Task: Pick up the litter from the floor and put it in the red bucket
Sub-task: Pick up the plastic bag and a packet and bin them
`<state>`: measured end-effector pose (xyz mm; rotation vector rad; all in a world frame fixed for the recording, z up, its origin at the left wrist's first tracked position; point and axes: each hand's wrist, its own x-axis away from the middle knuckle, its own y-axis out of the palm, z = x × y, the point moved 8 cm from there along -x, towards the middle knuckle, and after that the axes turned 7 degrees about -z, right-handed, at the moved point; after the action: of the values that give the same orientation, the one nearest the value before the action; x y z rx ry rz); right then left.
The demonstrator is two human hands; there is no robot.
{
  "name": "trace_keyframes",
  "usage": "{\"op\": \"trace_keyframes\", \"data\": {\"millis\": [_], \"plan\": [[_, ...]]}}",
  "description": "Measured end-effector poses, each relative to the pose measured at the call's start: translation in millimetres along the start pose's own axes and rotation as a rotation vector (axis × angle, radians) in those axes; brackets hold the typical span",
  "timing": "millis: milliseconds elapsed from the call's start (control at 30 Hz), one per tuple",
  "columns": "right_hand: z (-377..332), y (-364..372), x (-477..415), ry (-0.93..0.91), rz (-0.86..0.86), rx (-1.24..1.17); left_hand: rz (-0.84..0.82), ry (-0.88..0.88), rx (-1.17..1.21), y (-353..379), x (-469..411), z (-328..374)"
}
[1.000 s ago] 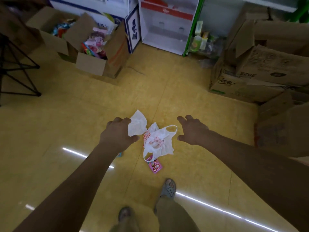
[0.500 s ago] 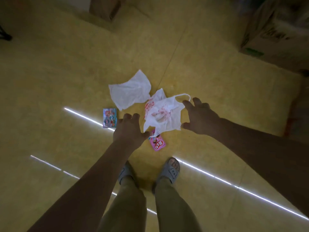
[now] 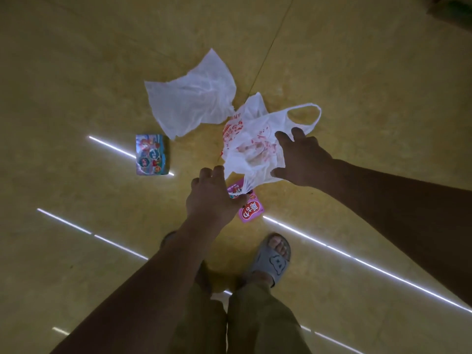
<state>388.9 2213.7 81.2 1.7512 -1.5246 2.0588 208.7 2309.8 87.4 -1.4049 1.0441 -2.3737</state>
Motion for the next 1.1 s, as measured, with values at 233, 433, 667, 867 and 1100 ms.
{"op": "trace_keyframes", "data": {"millis": [233,433,667,867,1100], "plan": [[-1.7,51.5,-94.3,-0.03,0.025,0.017,-0.011,-0.119,0.075,92.6,-55.5,-33.3],[-6.1,84.5,-169.8,-0.087,0.078,0.039,-0.064,-0.252,0.201,160.2,-92.1,-50.9],[-2.1,126.3,-222.9,-0.099,0.011,0.098,-0.004,-0.275,0.252,198.8,-122.8,-55.4],[3.0,138.6,-230.2,-0.056,0.081,0.163,0.03,-0.246,0.217,208.8,-138.0,-43.5],[7.9,126.0,-211.0,-0.125,0.215,0.147,-0.006,-0.261,0.234,201.7,-140.6,-32.7]]}}
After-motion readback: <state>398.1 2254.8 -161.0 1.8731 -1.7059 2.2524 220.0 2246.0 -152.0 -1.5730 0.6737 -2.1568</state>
